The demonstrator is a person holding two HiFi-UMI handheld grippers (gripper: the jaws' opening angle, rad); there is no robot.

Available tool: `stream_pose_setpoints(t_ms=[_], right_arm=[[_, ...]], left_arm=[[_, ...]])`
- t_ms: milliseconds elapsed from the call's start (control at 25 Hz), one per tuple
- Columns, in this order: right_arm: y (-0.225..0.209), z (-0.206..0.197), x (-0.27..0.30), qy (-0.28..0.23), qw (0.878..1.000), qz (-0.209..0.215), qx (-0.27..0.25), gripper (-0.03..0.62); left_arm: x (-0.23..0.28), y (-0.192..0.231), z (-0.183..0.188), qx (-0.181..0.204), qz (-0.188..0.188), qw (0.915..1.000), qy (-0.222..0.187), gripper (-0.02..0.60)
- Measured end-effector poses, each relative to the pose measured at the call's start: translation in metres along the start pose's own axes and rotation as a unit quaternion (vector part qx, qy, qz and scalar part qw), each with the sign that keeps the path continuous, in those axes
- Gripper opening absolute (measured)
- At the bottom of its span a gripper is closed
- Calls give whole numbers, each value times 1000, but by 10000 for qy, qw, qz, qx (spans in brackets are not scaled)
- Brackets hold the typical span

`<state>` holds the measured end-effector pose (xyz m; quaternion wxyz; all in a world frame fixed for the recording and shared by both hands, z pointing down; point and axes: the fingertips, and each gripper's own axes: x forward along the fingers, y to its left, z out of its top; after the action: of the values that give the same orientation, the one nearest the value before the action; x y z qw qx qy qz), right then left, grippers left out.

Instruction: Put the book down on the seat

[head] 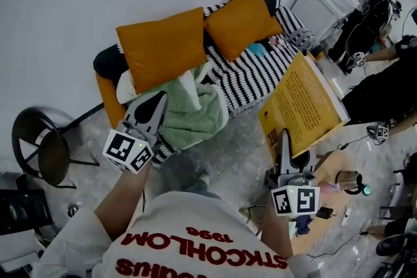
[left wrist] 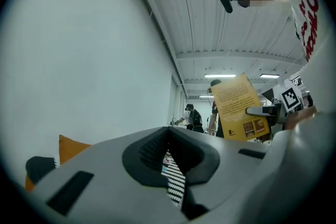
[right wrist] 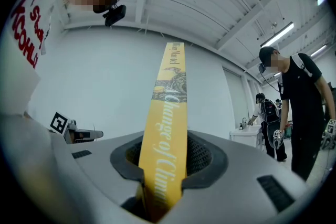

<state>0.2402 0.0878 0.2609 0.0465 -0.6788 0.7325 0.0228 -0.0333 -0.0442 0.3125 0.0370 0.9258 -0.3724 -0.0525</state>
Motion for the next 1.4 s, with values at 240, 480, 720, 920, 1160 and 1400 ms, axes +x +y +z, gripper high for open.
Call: stream_pose_setpoints(t_ms=[240,480,720,920,1160,1400], right_arm=[[-38,-4,18,16,10000,87,-5,160],[-62,-9,26,-9,9998,183,13,160],[-75,1,43,42,9995,294,113,160],[-74,2,44,-4,9990,427,146,160],[-78,3,48,-33,9988,462,171,160],[-81,-2,51,-54,9983,539,213,160]], left_arm=[[32,-7,-11,88,151,9998,84,15],[51,-16,-17,4,249,9997,7,15],[67,-20,-2,29,344,9993,103,15],[65,-22,2,83,458,9989,74,15],[70,-22,3,104,497,9987,35,15],[87,-21,-1,136,463,9988,-18,15]])
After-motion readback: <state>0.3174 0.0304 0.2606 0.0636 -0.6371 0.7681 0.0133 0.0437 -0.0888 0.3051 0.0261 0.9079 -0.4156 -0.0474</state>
